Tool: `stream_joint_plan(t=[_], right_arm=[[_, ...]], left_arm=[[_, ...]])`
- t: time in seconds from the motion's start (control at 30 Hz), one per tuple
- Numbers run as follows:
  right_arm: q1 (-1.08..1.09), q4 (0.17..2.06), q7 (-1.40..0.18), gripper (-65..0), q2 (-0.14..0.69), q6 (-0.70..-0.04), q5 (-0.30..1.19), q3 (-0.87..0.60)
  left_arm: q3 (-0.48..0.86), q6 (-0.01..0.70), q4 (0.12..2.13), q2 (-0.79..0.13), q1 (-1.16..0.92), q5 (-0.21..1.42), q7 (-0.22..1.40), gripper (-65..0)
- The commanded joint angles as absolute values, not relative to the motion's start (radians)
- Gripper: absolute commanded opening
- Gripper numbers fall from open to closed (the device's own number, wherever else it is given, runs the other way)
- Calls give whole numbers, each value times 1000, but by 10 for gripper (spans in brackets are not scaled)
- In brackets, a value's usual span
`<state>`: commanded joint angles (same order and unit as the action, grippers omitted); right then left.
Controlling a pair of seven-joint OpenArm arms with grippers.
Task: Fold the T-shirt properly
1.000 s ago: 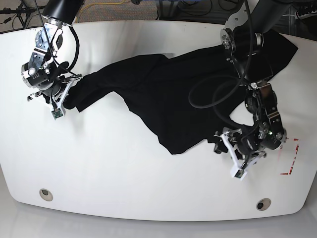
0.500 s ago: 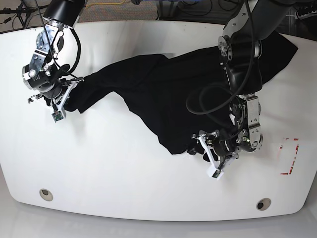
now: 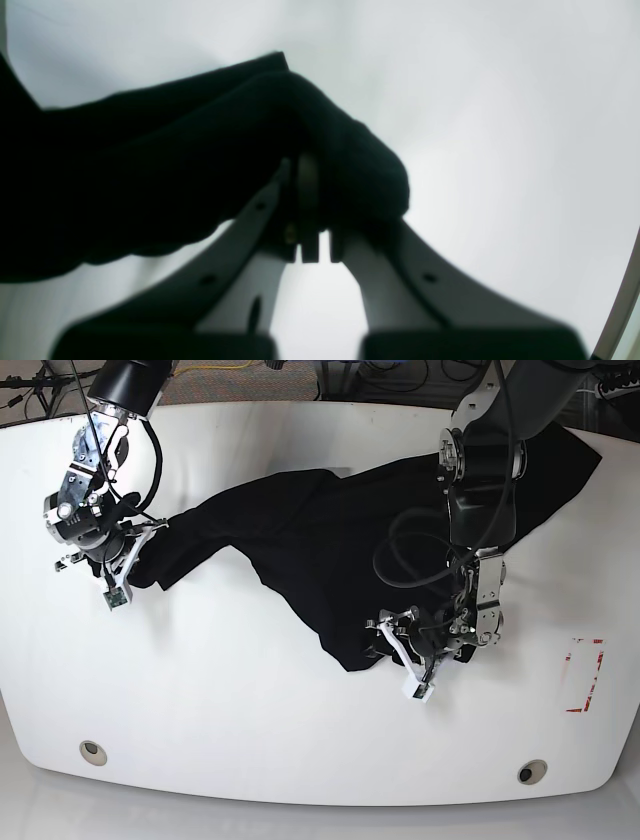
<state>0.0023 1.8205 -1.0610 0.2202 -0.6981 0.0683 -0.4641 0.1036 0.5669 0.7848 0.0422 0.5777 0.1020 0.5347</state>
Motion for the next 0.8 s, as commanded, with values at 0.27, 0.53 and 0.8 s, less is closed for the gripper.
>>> stream_joint_plan(t=[0.27, 0.53, 0.8], right_arm=[[1, 1821, -1061, -650, 222, -698, 68, -464], [2, 1819, -1061, -650, 220, -698, 68, -464], [2, 1819, -1061, -650, 220, -698, 68, -464]], left_arm=[[30, 533, 777, 4, 576, 88, 501, -290], [28, 536, 780, 13, 576, 127, 559, -290], [27, 613, 786, 39, 579, 156, 599, -318]])
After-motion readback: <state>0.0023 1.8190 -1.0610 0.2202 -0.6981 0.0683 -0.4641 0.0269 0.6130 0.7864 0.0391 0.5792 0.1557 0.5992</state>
